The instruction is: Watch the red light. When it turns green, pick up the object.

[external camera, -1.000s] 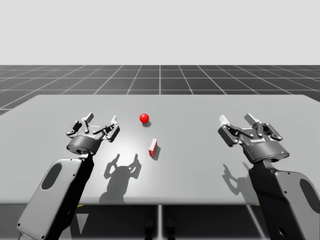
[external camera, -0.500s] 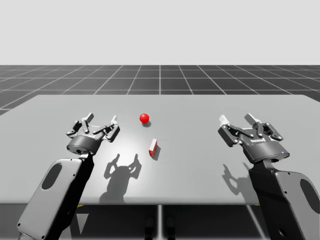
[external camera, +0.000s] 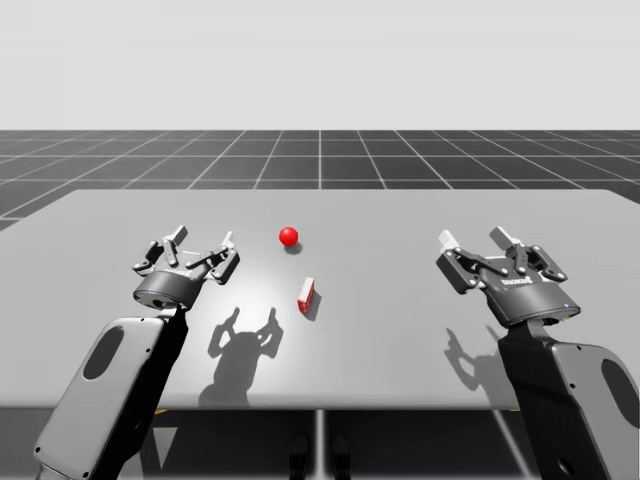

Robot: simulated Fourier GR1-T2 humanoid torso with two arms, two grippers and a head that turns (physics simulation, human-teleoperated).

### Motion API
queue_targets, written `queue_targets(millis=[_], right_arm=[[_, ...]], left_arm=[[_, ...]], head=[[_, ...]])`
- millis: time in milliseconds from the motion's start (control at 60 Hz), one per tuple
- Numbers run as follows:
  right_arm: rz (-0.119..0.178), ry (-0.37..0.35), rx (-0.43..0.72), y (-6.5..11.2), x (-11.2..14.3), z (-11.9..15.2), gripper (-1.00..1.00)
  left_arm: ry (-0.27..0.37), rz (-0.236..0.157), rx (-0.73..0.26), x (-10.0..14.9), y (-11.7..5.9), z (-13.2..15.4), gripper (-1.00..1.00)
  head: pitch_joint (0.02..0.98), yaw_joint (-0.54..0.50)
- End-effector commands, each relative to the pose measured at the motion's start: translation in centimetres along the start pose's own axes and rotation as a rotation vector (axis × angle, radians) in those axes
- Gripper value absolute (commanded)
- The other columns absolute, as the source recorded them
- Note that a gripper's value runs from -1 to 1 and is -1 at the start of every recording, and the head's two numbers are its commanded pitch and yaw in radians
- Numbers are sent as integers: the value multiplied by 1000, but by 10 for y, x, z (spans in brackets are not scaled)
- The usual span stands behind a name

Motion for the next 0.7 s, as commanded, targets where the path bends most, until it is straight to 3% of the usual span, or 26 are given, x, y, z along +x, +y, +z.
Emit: queue_targets(millis=[17, 700], right_arm=[[0, -1, 0, 0, 1, 0, -1000], [1, -1, -2, -1, 1, 0, -1000]], left_arm=[[-1, 0, 0, 0, 0, 0, -1000], [-6, 1, 3, 0, 0, 0, -1000]], head=[[628, 145], [631, 144]])
